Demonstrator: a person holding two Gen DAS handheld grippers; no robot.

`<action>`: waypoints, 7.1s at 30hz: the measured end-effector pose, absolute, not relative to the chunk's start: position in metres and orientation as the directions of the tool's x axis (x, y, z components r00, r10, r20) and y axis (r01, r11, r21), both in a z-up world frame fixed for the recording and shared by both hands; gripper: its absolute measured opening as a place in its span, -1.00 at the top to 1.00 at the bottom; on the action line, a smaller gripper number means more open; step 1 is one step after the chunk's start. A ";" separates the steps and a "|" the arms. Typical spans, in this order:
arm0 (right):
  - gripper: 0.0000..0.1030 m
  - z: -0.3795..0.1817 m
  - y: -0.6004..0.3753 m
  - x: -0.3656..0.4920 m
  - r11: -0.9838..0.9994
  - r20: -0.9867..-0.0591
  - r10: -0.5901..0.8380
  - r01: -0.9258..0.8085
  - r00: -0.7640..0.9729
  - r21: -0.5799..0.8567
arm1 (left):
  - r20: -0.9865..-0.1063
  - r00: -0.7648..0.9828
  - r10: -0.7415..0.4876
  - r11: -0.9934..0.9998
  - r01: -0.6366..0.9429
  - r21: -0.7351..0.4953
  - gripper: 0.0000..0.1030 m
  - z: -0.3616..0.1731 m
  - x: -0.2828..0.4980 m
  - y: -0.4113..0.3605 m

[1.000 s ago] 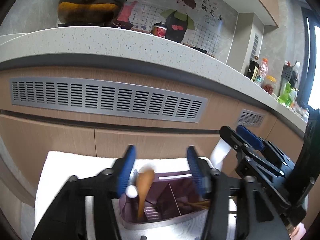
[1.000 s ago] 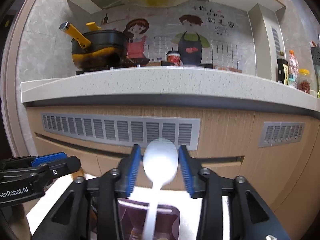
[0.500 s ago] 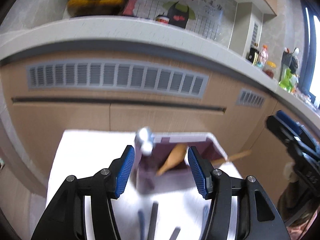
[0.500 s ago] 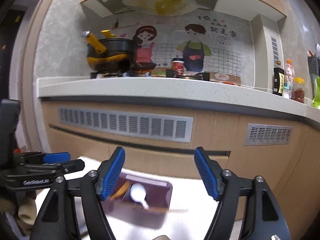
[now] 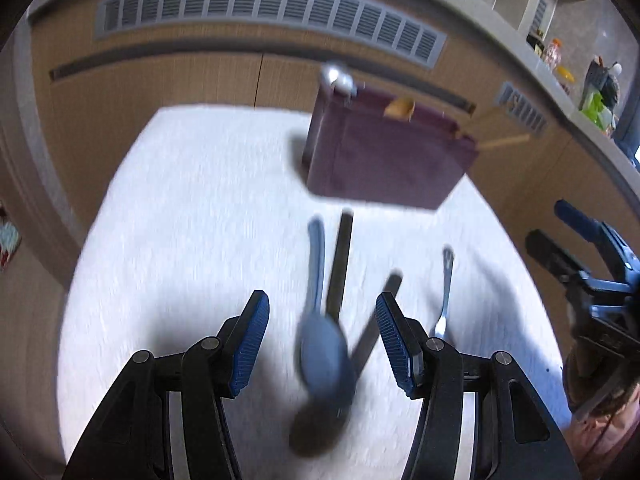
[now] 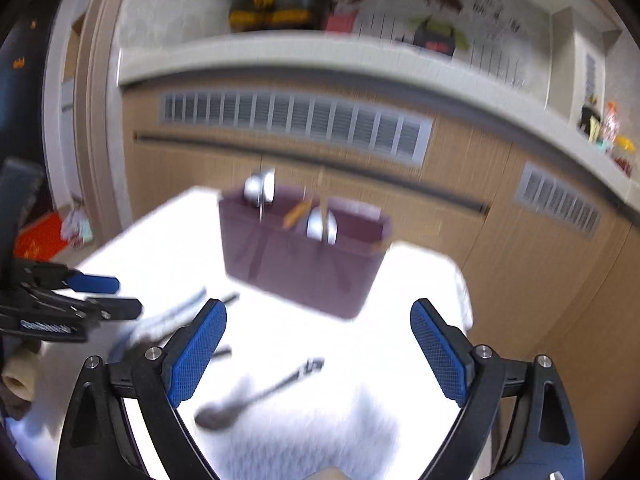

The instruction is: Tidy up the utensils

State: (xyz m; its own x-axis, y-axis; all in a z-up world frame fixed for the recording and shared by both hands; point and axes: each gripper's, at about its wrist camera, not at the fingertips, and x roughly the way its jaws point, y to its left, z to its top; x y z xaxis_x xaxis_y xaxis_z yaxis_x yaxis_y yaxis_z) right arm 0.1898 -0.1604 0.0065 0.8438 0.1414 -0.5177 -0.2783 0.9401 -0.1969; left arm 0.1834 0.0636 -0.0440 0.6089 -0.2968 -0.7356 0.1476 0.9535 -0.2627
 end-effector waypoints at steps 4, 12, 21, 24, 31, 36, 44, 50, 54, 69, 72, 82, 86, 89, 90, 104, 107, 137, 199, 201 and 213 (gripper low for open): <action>-0.77 -0.026 -0.166 0.191 0.944 -0.634 0.151 -0.301 0.759 -0.136 | -0.757 0.592 -0.278 0.960 0.149 -0.236 -0.16 -0.052 0.170 0.061; -0.78 -0.076 -0.149 0.200 0.943 -0.779 0.141 -0.321 0.611 -0.081 | -0.781 0.595 -0.188 0.982 0.118 -0.146 -0.29 -0.058 0.164 0.055; -0.78 -0.086 -0.132 0.205 0.937 -0.798 0.097 -0.325 0.594 -0.128 | -0.794 0.588 -0.156 0.988 0.112 -0.110 -0.32 -0.063 0.163 0.054; -0.78 -0.086 -0.142 0.201 0.940 -0.798 0.061 -0.302 0.599 -0.155 | -0.795 0.590 -0.140 0.990 0.106 -0.095 -0.36 -0.063 0.162 0.057; -0.79 -0.081 -0.176 0.190 0.950 -0.803 0.000 -0.251 0.596 -0.186 | -0.797 0.600 -0.072 0.997 0.041 -0.059 -0.36 -0.062 0.165 0.072; -0.82 -0.084 -0.192 0.188 0.966 -0.834 0.052 -0.241 0.549 -0.098 | -0.781 0.623 -0.039 0.998 -0.008 -0.056 -0.36 -0.053 0.166 0.086; -0.99 -0.088 -0.198 0.185 0.971 -0.848 0.089 -0.235 0.523 -0.043 | -0.765 0.610 -0.208 0.975 0.190 -0.114 -0.36 -0.046 0.141 0.057; -0.99 -0.089 -0.198 0.183 0.968 -0.848 0.098 -0.249 0.520 -0.041 | -0.760 0.570 -0.312 0.934 0.331 -0.135 -0.29 -0.049 0.134 0.030; -0.99 -0.089 -0.199 0.180 0.964 -0.849 0.107 -0.263 0.518 -0.039 | -0.776 0.551 -0.306 0.940 0.302 -0.157 -0.29 -0.053 0.150 0.035; -0.99 -0.091 -0.201 0.169 0.964 -0.837 0.119 -0.265 0.534 -0.033 | -0.797 0.474 -0.374 0.926 0.235 -0.295 -0.37 -0.068 0.144 0.034; -0.99 -0.091 -0.201 0.166 0.966 -0.829 0.109 -0.254 0.549 -0.041 | -0.783 0.438 -0.440 0.893 0.301 -0.333 -0.38 -0.068 0.133 0.020; -0.99 -0.088 -0.189 0.157 0.960 -0.795 0.039 -0.244 0.605 -0.138 | -0.683 0.721 -0.121 0.991 0.048 -0.125 -0.38 -0.044 0.115 0.066; -0.99 -0.088 -0.191 0.159 0.961 -0.799 0.046 -0.244 0.599 -0.128 | -0.764 0.645 -0.031 0.999 -0.005 -0.045 -0.38 -0.067 0.141 0.069; -0.99 -0.088 -0.191 0.159 0.962 -0.799 0.046 -0.242 0.599 -0.126 | -0.783 0.614 -0.094 0.991 -0.015 -0.131 -0.38 -0.074 0.156 0.071; -0.99 -0.088 -0.191 0.158 0.962 -0.799 0.045 -0.242 0.600 -0.127 | -0.783 0.615 -0.096 0.990 -0.023 -0.140 -0.37 -0.074 0.161 0.070; -0.99 -0.089 -0.193 0.159 0.966 -0.809 0.064 -0.240 0.585 -0.097 | -0.763 0.642 -0.080 0.995 0.004 -0.101 0.24 -0.072 0.163 0.062; -0.99 -0.088 -0.194 0.159 0.967 -0.811 0.068 -0.239 0.581 -0.090 | -0.750 0.656 -0.084 0.995 0.012 -0.100 0.30 -0.069 0.160 0.062; -0.99 -0.089 -0.196 0.161 0.970 -0.820 0.088 -0.236 0.566 -0.059 | -0.754 0.652 -0.079 0.997 0.071 -0.043 -0.36 -0.072 0.152 0.062; 0.91 -0.060 -0.093 0.188 0.889 -0.870 0.196 -0.455 0.453 -0.037 | -0.819 0.502 -0.279 0.957 0.214 -0.195 -0.05 -0.055 0.122 0.098; 0.91 -0.057 -0.103 0.189 0.891 -0.864 0.211 -0.454 0.457 -0.023 | -0.831 0.494 -0.256 0.955 0.260 -0.140 -0.05 -0.044 0.131 0.087; 0.88 -0.051 -0.133 0.170 0.902 -0.835 0.238 -0.431 0.496 0.000 | -0.954 0.270 -0.127 0.859 0.511 0.030 0.39 -0.070 0.202 0.006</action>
State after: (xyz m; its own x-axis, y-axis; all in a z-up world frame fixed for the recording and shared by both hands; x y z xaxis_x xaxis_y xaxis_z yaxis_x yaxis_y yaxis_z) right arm 0.1695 -0.1325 -0.0514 0.4961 0.2375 -0.8351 -0.4314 0.9022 0.0003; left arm 0.2017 0.0062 -0.0697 0.2698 -0.1274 -0.9545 0.5114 0.8588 0.0299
